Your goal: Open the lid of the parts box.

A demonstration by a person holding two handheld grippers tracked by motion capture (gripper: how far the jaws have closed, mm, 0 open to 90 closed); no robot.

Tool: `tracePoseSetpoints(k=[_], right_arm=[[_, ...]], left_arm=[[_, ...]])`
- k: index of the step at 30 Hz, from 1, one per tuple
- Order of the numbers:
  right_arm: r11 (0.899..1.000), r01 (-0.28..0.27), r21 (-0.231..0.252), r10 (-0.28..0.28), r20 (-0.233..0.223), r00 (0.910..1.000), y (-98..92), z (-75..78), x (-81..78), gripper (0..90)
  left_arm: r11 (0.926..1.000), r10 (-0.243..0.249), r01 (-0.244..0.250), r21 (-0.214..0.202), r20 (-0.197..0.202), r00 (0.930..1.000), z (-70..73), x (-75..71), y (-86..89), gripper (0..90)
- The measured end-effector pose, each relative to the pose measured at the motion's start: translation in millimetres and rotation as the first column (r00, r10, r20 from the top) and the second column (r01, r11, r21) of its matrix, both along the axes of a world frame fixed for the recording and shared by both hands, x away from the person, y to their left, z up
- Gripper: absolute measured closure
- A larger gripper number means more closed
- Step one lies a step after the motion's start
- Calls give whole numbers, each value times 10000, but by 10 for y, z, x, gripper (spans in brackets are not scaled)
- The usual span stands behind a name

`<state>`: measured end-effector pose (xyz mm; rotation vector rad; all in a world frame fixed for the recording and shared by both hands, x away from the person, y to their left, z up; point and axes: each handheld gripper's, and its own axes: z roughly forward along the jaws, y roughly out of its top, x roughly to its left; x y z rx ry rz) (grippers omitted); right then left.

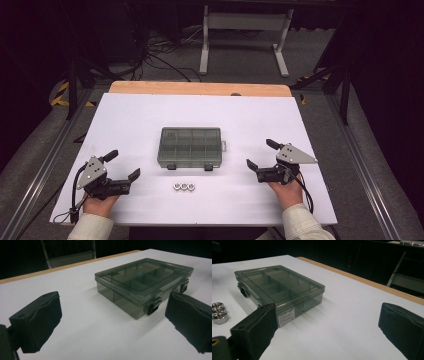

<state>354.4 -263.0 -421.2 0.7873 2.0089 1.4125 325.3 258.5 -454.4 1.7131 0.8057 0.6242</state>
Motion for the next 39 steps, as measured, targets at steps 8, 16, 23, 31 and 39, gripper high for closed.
tracePoseSetpoints(k=[8, 16, 23, 31, 39], right_arm=[[9998, -99, 179, 98, 36, 9999, 4, 15, 3, 20], [9995, -295, 106, 294, 16, 9996, 36, 26, 0, 7], [9976, -688, -14, 688, -167, 9975, 131, 69, 25, 7], [9934, -1147, -80, 1143, -382, 9927, 330, 177, 118, 16], [9895, -1414, -290, 1392, -687, 9879, 563, 186, 230, 39]], left_arm=[[10000, -26, 26, 60, -18, 10000, 5, 2, 0, 12], [9993, -268, 275, 261, -294, 9992, 56, 38, -19, 20], [9990, -397, 406, 177, -518, 9979, 94, 110, -51, 4], [9983, -563, 571, 93, -658, 9962, 155, 216, -123, 2], [9974, -710, 715, 42, -689, 9951, 180, 382, -238, 6]])
